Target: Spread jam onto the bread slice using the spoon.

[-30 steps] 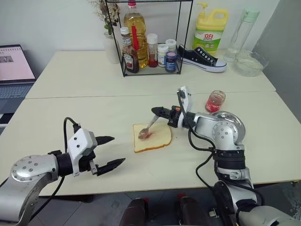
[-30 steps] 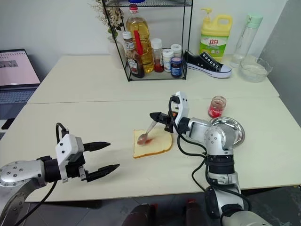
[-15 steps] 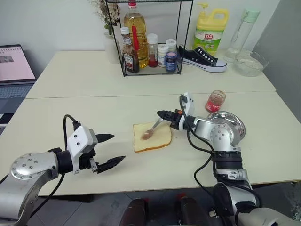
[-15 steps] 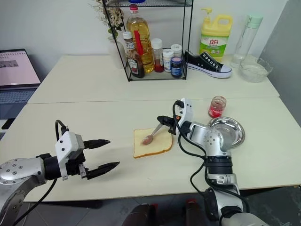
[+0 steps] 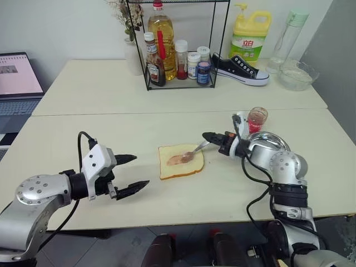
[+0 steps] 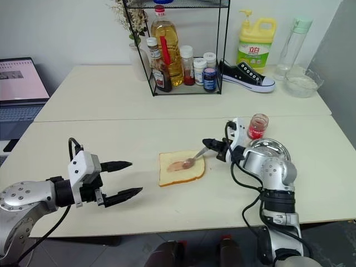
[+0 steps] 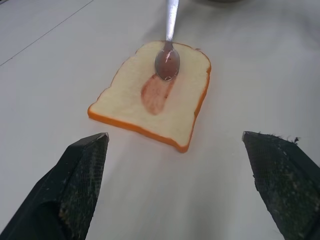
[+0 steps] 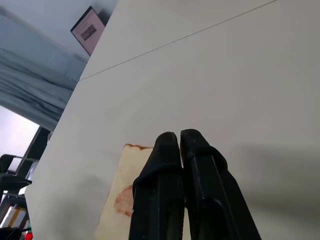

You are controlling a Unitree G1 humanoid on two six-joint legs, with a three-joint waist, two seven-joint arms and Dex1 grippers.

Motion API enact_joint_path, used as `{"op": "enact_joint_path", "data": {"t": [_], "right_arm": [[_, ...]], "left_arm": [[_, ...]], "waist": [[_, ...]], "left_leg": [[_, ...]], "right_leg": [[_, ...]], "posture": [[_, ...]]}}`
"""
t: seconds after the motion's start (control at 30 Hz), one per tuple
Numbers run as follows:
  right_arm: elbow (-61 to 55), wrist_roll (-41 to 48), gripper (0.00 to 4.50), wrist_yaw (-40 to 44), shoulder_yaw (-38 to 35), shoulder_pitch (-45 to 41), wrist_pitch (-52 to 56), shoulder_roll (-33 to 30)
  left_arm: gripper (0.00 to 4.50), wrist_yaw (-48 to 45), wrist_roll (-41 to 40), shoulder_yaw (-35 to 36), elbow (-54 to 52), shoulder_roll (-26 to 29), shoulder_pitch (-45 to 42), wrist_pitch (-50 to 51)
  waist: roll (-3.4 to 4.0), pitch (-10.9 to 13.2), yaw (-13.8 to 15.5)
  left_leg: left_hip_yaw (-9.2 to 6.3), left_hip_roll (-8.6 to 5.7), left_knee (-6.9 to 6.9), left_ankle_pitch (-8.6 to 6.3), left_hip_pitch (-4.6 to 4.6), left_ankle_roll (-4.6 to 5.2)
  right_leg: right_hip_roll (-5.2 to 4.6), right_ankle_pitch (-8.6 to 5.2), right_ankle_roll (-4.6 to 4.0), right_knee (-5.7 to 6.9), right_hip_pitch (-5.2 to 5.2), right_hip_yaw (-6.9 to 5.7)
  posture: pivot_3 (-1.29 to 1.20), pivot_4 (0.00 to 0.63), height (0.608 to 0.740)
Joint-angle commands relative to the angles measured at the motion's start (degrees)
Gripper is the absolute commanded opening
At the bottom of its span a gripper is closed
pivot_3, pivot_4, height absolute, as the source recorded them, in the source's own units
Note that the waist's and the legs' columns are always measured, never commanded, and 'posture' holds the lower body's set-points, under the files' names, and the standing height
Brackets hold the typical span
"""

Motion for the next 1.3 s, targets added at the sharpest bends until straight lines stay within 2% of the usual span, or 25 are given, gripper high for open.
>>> {"op": "enact_joint_path", "data": {"t": [0.03,0.23,0.4,0.7,0.83,1.3], "right_arm": [[-2.8,2.9,0.03,-1.5,-2.9,-1.0,2.4,-0.6],[-3.0,6.7,0.03,-2.5,-4.9,-2.8,4.5,0.7],[-2.9,9.9,0.03,-5.0,-5.7,-5.7,5.6,4.3],[5.8,2.6,0.03,-2.2,3.2,-6.7,-3.6,9.1],[10.5,-1.3,0.03,-0.3,6.2,-6.8,-7.8,8.5],[5.7,1.4,0.03,-1.8,-1.7,-2.6,-3.3,0.6]], "left_arm": [[4.5,-0.4,0.1,0.4,0.2,1.0,-0.7,-1.2],[4.5,-0.4,-0.2,0.5,0.6,1.3,-1.1,-1.1],[4.5,-0.8,-0.6,1.2,1.2,2.1,-1.9,-0.4],[4.5,-0.4,-0.8,0.6,0.2,2.0,-1.5,-0.4],[4.5,-0.4,-0.9,0.9,-0.1,2.1,-1.1,-0.3],[4.5,-0.5,-0.8,-1.0,0.9,1.7,-2.6,-0.9]], "waist": [[0.01,0.0,0.0],[0.01,0.0,-0.1],[0.02,0.0,-0.2],[0.03,0.0,-0.2],[0.03,0.0,-0.2],[0.04,0.0,0.0]], "left_leg": [[0.0,0.01,0.0,0.0,0.0,0.0],[0.02,0.01,-0.01,0.0,-0.01,0.0],[0.02,0.04,-0.02,0.0,0.0,0.01],[0.04,0.04,-0.02,0.0,0.0,0.01],[0.06,0.03,-0.02,0.0,0.0,0.01],[0.05,0.02,-0.02,0.0,0.0,0.01]], "right_leg": [[0.0,0.0,0.0,0.0,-0.01,0.0],[0.0,0.0,0.0,0.0,-0.02,0.01],[0.02,0.0,0.0,0.01,-0.04,0.01],[0.03,0.0,0.0,0.0,-0.06,-0.01],[0.04,0.0,0.0,0.0,-0.06,-0.03],[0.02,0.0,0.0,0.0,-0.03,0.0]], "posture": [[0.0,0.15,0.74],[0.0,0.15,0.74],[0.0,0.15,0.74],[0.0,0.15,0.74],[0.0,0.15,0.74],[0.0,0.15,0.74]]}}
